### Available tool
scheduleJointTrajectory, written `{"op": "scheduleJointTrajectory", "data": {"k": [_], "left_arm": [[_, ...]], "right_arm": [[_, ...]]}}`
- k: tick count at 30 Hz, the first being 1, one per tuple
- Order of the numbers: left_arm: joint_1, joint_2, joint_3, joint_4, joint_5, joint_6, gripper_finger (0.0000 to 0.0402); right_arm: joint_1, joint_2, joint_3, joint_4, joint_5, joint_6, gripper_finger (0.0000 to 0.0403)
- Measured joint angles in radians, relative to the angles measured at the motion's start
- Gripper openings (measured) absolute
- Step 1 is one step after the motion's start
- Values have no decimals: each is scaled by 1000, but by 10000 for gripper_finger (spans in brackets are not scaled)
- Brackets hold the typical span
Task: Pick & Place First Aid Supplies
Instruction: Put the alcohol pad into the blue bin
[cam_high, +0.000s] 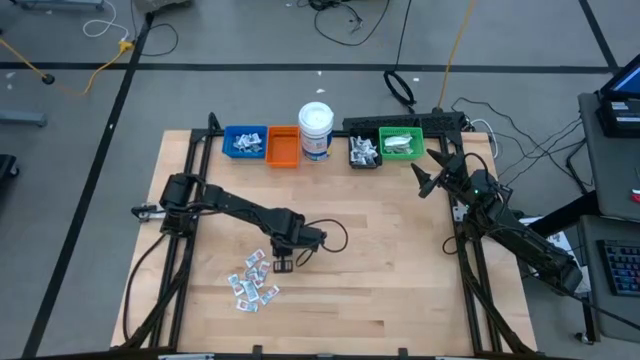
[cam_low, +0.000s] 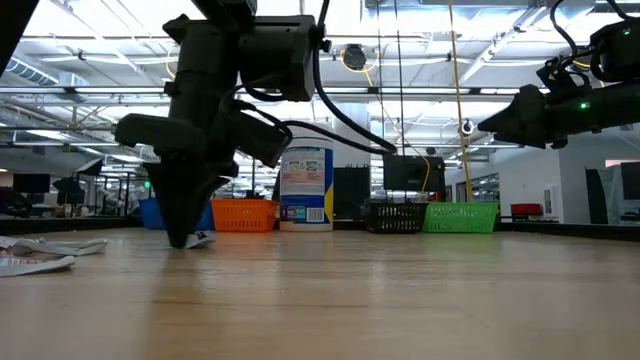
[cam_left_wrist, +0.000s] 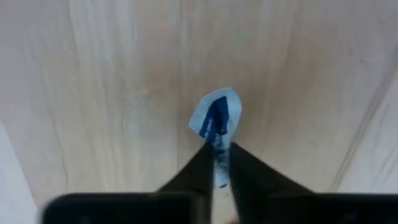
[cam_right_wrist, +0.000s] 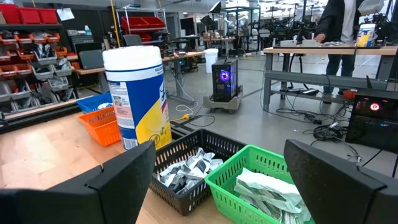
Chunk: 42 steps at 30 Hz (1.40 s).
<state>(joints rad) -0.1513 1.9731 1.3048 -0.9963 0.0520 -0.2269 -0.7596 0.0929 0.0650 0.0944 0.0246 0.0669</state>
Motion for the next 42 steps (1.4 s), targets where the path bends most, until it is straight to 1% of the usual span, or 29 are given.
{"op": "scheduleJointTrajectory", "data": {"k": [1,3,5,9,17,22,28,31,39,42], "left_arm": [[0,-3,0,-2,2,-16,25],[8,-19,-1,-7,17,-52,10],[26,-44,-1,-13,34,-88,11],[84,-109,-1,-54,34,-145,5],[258,-261,-1,-145,26,-292,4],[403,-341,-1,-196,25,-320,3],[628,-382,0,-242,-14,-332,2],[743,-385,0,-244,-35,-325,2],[1019,-359,0,-153,-160,-238,3],[1097,-316,1,-107,-162,-211,2]], "right_arm": [[0,0,0,0,0,0,352],[0,0,0,0,0,0,352],[0,0,0,0,0,0,352],[0,0,0,0,0,0,352],[0,0,0,0,0,0,352],[0,0,0,0,0,0,352],[0,0,0,0,0,0,352],[0,0,0,0,0,0,352],[0,0,0,0,0,0,352],[0,0,0,0,0,0,352]]}}
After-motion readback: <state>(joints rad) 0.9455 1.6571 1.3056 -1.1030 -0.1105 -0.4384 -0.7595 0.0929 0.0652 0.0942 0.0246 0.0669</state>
